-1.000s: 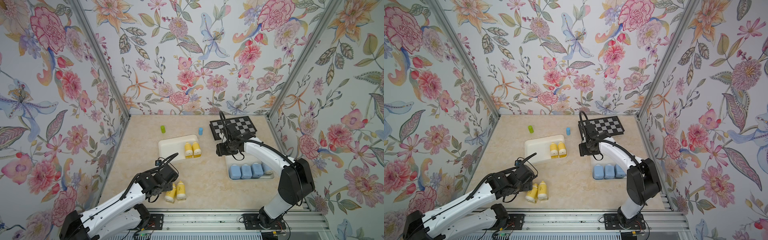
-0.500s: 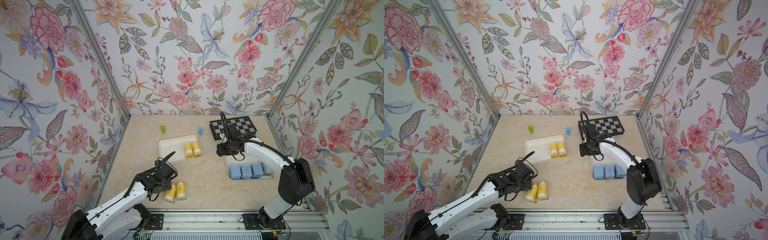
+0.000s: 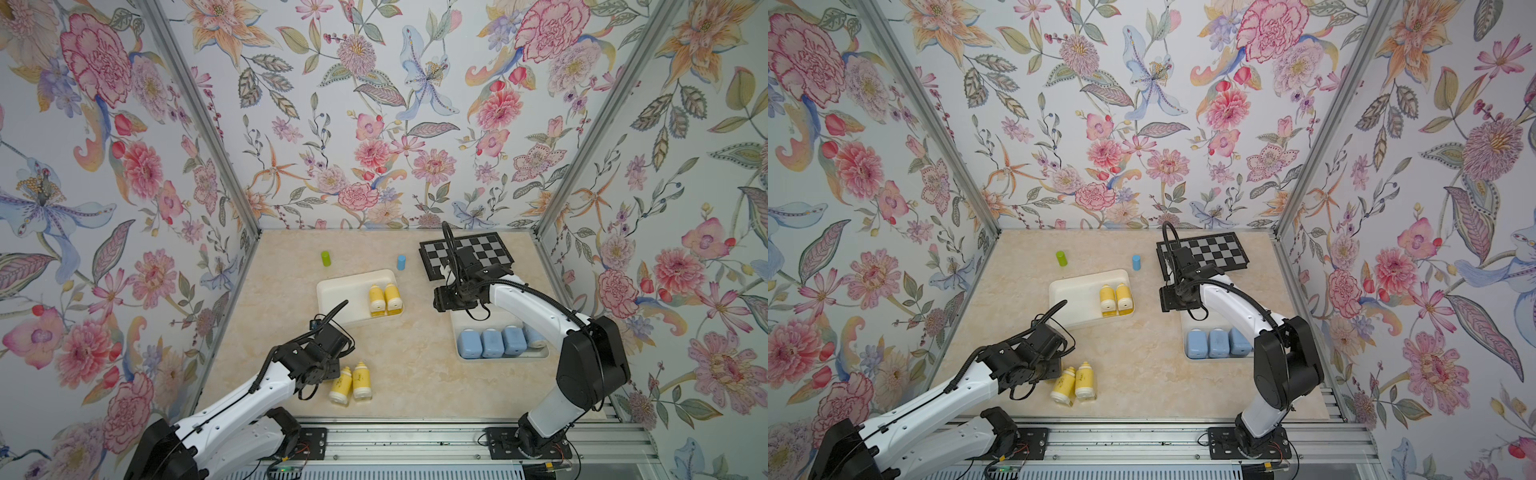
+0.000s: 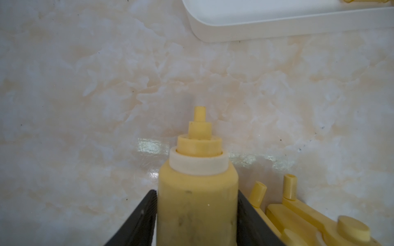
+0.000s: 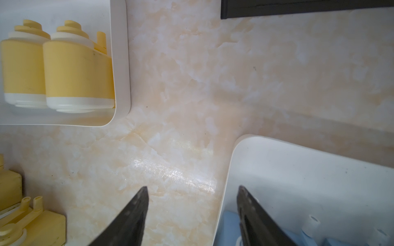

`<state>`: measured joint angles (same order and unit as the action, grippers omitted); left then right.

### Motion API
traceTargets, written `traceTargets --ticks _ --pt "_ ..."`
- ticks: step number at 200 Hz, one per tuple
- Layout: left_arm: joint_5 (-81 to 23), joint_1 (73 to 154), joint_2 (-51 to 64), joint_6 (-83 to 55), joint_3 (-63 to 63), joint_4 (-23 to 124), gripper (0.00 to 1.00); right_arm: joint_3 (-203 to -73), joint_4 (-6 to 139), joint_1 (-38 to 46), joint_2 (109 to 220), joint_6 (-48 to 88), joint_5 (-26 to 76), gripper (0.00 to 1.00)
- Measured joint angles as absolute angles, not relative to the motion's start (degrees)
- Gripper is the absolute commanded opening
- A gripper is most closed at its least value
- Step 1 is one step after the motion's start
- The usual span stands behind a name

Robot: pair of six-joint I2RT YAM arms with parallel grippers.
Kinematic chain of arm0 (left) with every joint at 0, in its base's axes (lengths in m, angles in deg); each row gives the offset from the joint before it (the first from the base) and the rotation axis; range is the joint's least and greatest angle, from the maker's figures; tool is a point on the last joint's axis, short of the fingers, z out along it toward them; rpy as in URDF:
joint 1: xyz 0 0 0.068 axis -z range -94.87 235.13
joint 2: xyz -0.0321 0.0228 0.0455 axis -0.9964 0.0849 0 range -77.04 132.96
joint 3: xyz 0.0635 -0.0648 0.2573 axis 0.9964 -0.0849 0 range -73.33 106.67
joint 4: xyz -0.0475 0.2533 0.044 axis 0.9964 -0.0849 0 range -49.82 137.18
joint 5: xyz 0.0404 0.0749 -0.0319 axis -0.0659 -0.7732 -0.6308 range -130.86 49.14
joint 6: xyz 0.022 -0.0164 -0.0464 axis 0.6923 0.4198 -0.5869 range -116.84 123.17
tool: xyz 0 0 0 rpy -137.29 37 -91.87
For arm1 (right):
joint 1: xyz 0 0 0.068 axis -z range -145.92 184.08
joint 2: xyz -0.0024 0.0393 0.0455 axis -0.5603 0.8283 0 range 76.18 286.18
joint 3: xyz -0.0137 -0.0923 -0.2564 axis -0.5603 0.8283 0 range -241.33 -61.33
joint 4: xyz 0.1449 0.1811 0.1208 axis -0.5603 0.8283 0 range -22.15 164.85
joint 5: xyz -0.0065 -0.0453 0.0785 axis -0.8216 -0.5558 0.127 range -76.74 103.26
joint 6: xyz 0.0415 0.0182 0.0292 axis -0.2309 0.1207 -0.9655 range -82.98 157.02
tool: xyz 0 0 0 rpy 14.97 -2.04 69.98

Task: Place the pencil sharpeners by color into the storage box
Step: Pick up the pencil sharpener from the center of the board.

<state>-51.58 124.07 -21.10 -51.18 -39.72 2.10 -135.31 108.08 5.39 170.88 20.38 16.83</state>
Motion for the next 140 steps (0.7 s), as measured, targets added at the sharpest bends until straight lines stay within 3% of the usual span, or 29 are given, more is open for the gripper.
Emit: traceTargets --ticks 53,140 --pt "-51.60 124.02 -21.12 -51.29 -39.72 1.99 0.40 -134.28 107.47 5.85 170.88 20.38 17.35 0.67" --pt "-53.87 124.02 -23.54 -51.93 -34.08 -4.83 0.42 -134.21 106.94 5.89 170.88 20.38 17.66 0.67"
